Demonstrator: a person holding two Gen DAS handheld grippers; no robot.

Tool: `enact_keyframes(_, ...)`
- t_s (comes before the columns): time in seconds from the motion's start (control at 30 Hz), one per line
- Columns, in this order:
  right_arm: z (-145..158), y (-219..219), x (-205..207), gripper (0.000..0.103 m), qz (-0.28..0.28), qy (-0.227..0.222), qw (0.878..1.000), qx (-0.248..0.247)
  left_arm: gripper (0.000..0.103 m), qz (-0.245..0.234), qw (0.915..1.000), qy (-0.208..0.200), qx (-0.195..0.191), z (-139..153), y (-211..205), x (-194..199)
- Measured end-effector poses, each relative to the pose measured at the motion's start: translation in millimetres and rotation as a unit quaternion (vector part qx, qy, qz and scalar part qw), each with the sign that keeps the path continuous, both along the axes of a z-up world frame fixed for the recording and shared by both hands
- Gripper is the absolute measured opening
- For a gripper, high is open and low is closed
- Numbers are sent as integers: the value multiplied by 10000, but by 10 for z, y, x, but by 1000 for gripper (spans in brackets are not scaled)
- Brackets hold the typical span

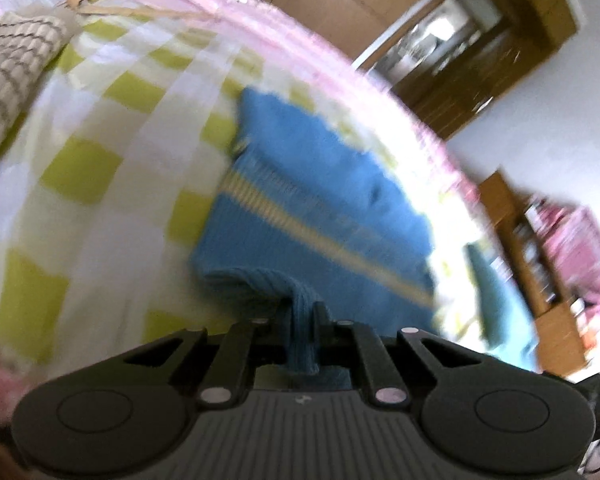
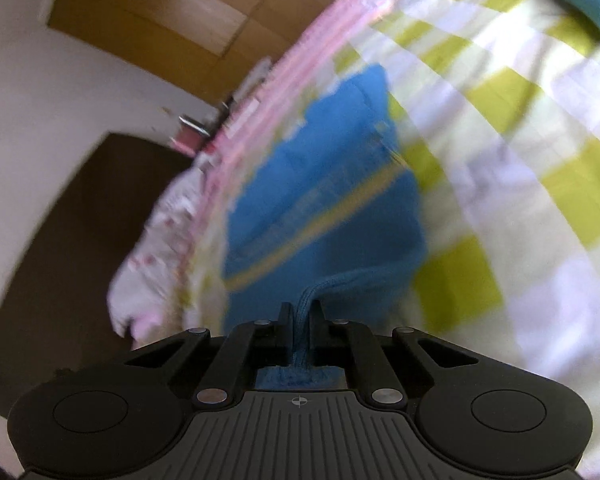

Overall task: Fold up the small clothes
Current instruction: 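Lift the hem with both grippers and fold it toward the collar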

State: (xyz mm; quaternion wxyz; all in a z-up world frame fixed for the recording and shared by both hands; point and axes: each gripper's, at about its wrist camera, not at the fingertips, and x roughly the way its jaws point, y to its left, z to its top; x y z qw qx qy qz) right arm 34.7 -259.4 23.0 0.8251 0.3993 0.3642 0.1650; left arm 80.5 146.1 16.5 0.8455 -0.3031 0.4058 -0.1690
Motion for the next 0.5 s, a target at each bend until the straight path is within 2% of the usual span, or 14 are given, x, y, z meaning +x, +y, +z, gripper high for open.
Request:
enact_keyframes(0.17,182,-21,324,8,-202,-410,9982,393,15,309,9965,-425,-651,110,81,296)
enact_keyframes(0.3,288,-68,662,8,-460,-696,9948,591,15,452,9932,-738,-776,215,88,632)
enact_keyframes(0.5,329,-157,1238,8,-855,-886,9908,557,15,674,9902,-976,-737,238,73,1197)
